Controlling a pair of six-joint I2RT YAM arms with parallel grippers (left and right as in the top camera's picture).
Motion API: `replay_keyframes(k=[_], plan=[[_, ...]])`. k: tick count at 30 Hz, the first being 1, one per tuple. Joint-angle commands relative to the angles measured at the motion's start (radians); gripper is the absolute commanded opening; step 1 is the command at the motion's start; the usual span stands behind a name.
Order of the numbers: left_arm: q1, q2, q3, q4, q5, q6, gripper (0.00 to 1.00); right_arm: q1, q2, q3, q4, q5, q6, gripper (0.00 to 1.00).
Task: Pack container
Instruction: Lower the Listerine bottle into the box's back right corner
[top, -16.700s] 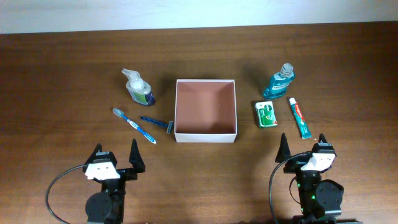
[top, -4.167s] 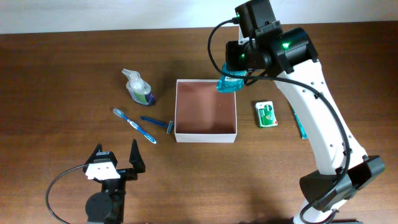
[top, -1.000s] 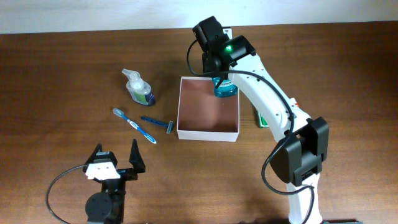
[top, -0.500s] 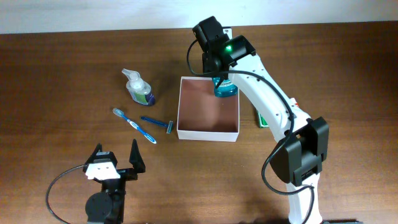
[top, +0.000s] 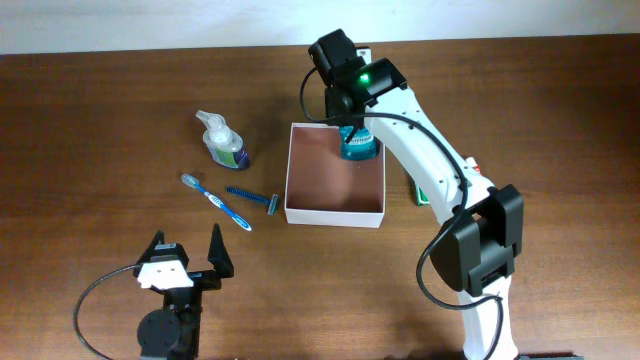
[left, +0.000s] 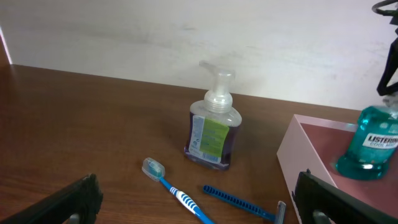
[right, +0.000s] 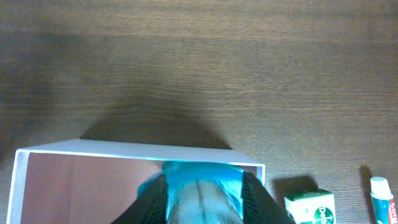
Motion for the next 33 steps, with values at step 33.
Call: replay_keyframes(k=[33], plan=[[-0.003, -0.003, -0.002, -0.003, 0.007, 0.016, 0.99, -0.082, -0.245, 0.156, 0.006, 0.031, -0.003, 0.68]])
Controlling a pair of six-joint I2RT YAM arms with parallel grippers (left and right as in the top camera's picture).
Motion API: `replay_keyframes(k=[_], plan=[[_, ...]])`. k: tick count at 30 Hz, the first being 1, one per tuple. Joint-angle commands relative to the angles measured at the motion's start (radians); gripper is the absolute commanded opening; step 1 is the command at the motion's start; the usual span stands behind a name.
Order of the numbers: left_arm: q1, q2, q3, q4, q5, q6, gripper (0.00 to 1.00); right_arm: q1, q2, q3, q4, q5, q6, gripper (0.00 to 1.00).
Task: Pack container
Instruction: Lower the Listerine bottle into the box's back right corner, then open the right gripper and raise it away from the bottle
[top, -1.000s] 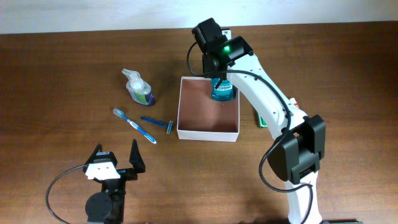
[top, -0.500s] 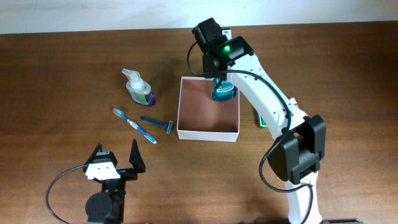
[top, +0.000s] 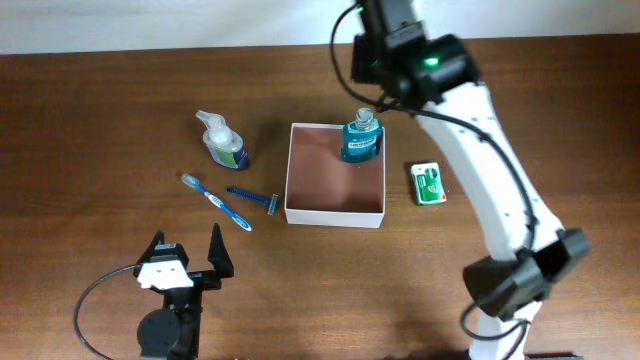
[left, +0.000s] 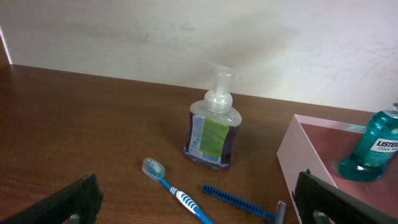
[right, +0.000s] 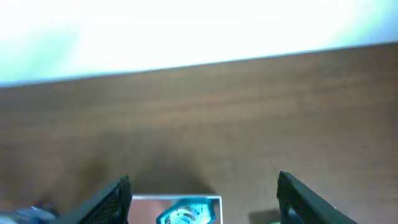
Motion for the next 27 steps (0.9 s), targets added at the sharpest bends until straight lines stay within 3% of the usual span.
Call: replay_keyframes(k=[1, 14, 22, 27], plan=[[-0.003, -0.003, -0.002, -0.003, 0.007, 0.016, 0.99, -0.014, -0.048, 0.022, 0.000, 0.019, 0.001, 0.68], [-0.003, -0.003, -0.002, -0.003, 0.007, 0.016, 0.99, -0.032, -0.053, 0.022, -0.067, 0.020, 0.002, 0.72], [-0.003, -0.003, -0.002, -0.003, 0.007, 0.016, 1.00, -0.103, -0.051, 0.018, -0.278, 0.129, 0.019, 0.72], [-0.003, -0.003, -0.002, -0.003, 0.007, 0.016, 0.99, -0.179, -0.043, -0.023, -0.394, 0.092, 0.126, 0.72]])
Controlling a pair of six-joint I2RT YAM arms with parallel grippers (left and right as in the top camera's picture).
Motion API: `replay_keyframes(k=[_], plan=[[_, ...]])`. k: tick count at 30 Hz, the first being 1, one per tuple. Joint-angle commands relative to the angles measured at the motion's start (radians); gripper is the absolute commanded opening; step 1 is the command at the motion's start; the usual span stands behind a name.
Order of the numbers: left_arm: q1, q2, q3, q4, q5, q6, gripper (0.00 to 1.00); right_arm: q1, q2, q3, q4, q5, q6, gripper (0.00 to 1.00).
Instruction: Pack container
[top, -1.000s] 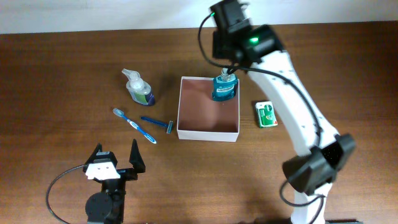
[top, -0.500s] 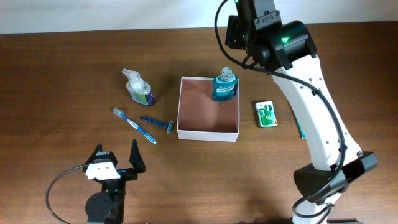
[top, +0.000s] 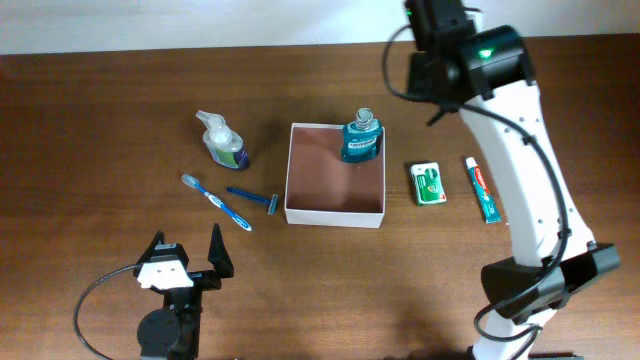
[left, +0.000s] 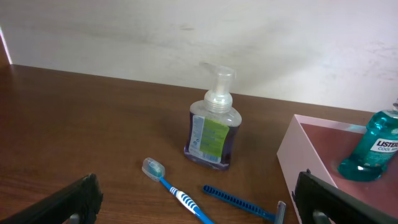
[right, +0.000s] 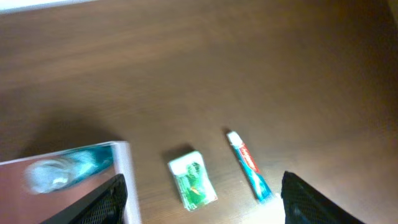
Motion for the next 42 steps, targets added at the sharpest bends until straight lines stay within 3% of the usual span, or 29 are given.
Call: replay_keyframes(k=[1, 4, 5, 6, 19, 24, 34, 42], plan=[[-0.003, -0.003, -0.002, -0.003, 0.007, 0.016, 0.99, -0.056, 0.002, -0.053, -0.024, -0.024, 0.074, 0.71], [-0.003, -0.003, -0.002, -0.003, 0.007, 0.016, 1.00, -0.092, 0.002, -0.138, 0.007, -0.134, 0.074, 0.51], [-0.003, -0.003, -0.002, -0.003, 0.007, 0.016, 0.99, -0.101, 0.002, -0.174, 0.031, -0.175, 0.074, 0.36], [-0.003, -0.003, -0.002, -0.003, 0.007, 0.016, 0.99, -0.109, 0.002, -0.238, 0.077, -0.237, 0.074, 0.04], [-0.003, -0.003, -0.002, -0.003, 0.007, 0.016, 0.99, -0.110, 0.002, -0.624, 0.451, -0.405, 0.129, 0.04], [-0.003, -0.003, -0.002, -0.003, 0.007, 0.016, 0.99, -0.111, 0.002, -0.684, 0.517, -0.407, 0.303, 0.04], [-0.003, -0.003, -0.002, -0.003, 0.007, 0.016, 0.99, -0.110, 0.002, -0.738, 0.654, -0.471, 0.335, 0.04], [-0.003, -0.003, -0.002, -0.003, 0.007, 0.016, 0.99, -0.109, 0.002, -0.738, 0.676, -0.502, 0.454, 0.04]])
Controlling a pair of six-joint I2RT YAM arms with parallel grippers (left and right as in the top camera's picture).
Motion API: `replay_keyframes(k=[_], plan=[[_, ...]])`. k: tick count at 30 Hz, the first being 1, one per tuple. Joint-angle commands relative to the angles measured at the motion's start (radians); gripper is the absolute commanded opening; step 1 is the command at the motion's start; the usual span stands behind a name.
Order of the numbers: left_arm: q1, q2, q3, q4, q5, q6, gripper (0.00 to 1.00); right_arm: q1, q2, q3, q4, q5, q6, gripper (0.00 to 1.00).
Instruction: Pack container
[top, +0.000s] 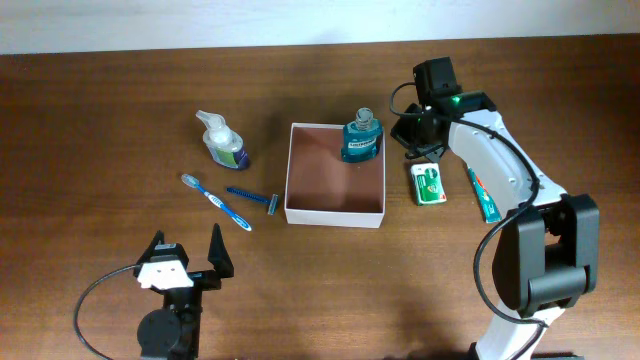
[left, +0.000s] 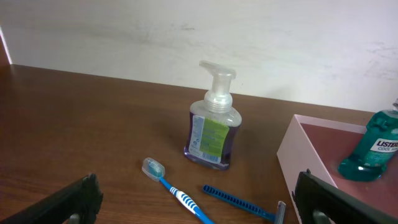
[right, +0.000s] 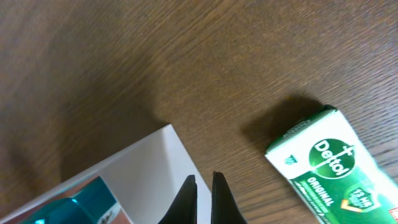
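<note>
The white box with a pink floor sits mid-table. A teal mouthwash bottle stands upright in its back right corner, also seen as the teal bottle in the right wrist view. My right gripper hangs low beside that corner; the fingers are shut and hold nothing, over the box's white wall. A green soap box lies just to the right. My left gripper rests open near the front edge, facing the soap dispenser, toothbrush and razor.
A toothpaste tube lies to the right of the green soap box. The dispenser, toothbrush and razor lie left of the box. A white wall runs behind the table's far edge.
My right gripper was open and high over the table's back right. Now it is shut and low by the box's back right corner, close to the soap box. The left arm stayed still.
My right gripper was shut on the mouthwash bottle inside the box. Then it was open above the box, the bottle standing on its own. After that it was farther right, over the soap box and toothpaste. Now it is shut and low beside the box.
</note>
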Motion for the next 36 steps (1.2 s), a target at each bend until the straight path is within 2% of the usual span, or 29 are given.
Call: replay_keyframes(k=[1, 5, 22, 36], plan=[[-0.003, -0.003, -0.002, -0.003, 0.007, 0.016, 0.99, -0.002, -0.003, -0.010, 0.004, -0.033, 0.070, 0.04], [-0.003, -0.003, -0.002, -0.003, 0.007, 0.016, 0.99, -0.002, -0.003, -0.010, 0.008, -0.047, 0.119, 0.04], [-0.003, -0.003, -0.002, -0.003, 0.007, 0.016, 0.99, -0.002, 0.012, -0.010, 0.067, -0.219, 0.170, 0.04], [-0.003, -0.003, -0.002, -0.003, 0.007, 0.016, 0.99, -0.002, 0.045, -0.010, 0.071, -0.192, 0.170, 0.04]])
